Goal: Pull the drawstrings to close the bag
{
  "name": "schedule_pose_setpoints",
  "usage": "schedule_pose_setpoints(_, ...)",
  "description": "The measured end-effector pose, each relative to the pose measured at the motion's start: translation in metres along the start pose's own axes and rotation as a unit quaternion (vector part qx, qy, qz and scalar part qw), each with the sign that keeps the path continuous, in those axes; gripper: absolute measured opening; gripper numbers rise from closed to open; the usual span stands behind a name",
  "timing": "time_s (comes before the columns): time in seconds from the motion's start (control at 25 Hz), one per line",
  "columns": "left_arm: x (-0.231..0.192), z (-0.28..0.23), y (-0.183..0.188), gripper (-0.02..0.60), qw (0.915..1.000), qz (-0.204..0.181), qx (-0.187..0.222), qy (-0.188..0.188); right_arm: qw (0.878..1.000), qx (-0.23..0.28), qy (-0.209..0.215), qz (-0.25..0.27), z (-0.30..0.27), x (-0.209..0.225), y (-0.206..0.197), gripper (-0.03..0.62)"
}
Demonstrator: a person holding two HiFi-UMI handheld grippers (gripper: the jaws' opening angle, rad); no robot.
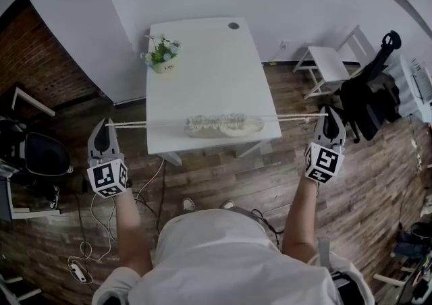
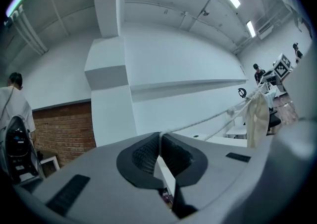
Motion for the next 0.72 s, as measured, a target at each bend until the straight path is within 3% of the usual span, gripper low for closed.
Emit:
schedule_pose_setpoints(0.32, -0.009, 0.001, -0.001, 0.018, 0.9999, 0.006, 0.010, 0.007, 1.000, 0.001, -0.003, -0.002, 0.002, 0.001, 0.003, 0.040)
schedule_pose_setpoints(0.72, -0.027, 0.007, 0.005, 0.017, 0.9977, 0.053, 0.037, 0.021, 1.000, 0.011, -0.015, -0.003, 0.014, 0.004, 0.011, 0.040)
Point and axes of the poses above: the fingertips, and each gripper's own axes: z backward along the fingers, x to its right, y out of its top, the point moved 2 cm from there along z, backward along the fingers, and after that the axes turned 15 degrees about -z, right-handed, at the moved point
